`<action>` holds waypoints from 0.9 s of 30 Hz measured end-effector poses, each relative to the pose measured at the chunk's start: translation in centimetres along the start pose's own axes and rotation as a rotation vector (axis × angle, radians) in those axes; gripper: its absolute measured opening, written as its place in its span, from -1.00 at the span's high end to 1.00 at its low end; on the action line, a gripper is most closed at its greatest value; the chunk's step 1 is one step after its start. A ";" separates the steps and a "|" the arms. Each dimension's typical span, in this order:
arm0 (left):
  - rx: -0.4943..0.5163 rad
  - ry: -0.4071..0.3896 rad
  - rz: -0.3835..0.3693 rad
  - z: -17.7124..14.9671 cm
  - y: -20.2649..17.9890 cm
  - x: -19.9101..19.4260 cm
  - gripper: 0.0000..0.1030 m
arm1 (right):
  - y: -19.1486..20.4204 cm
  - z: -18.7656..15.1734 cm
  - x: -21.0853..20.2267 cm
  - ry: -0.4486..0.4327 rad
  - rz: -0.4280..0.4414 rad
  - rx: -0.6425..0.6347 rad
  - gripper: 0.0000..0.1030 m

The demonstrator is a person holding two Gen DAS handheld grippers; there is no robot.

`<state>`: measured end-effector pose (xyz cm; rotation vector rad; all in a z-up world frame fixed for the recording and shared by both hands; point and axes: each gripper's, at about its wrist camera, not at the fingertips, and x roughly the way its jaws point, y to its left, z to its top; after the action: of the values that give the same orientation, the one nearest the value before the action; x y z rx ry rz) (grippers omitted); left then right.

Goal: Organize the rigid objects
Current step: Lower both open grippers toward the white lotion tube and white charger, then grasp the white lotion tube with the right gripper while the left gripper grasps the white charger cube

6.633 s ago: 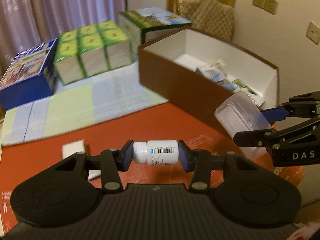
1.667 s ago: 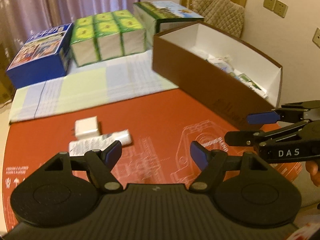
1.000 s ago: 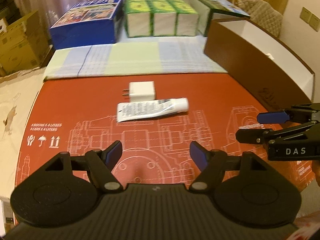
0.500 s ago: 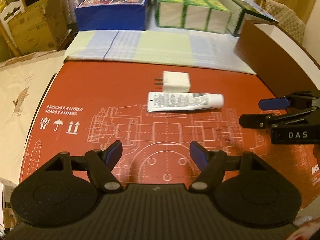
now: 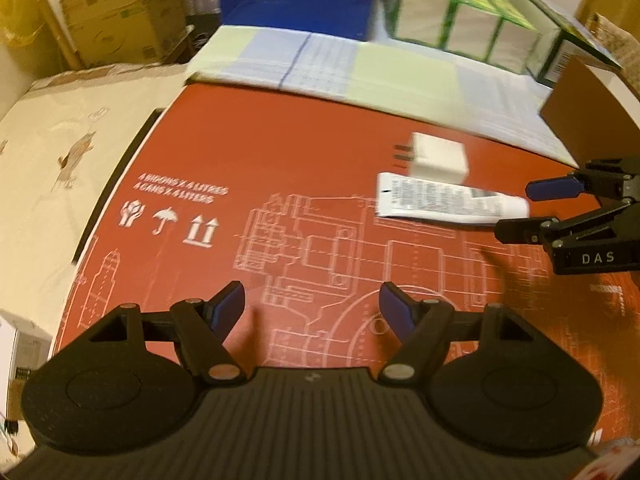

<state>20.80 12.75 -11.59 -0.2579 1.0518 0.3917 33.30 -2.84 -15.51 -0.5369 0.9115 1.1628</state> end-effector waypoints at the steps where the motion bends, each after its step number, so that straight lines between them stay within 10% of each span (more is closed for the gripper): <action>1: -0.009 0.003 0.005 0.0 0.3 0.0 -0.38 | 0.1 0.2 0.5 0.007 0.007 -0.025 -0.21; 9: -0.054 0.015 0.050 -0.5 2.1 -0.2 -0.38 | 0.3 0.8 3.7 0.074 0.051 -0.186 -0.19; 18: -0.063 0.019 0.063 -0.7 2.8 -0.3 -0.38 | 2.7 -1.0 2.9 0.036 0.080 -0.339 0.43; 27: 0.012 0.011 0.001 -0.2 0.4 0.4 -0.32 | 3.1 -5.8 -0.3 0.025 0.047 -0.242 0.44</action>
<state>20.63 13.11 -12.04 -0.2487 1.0649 0.3849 28.44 -6.40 -18.20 -0.7303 0.8130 1.3204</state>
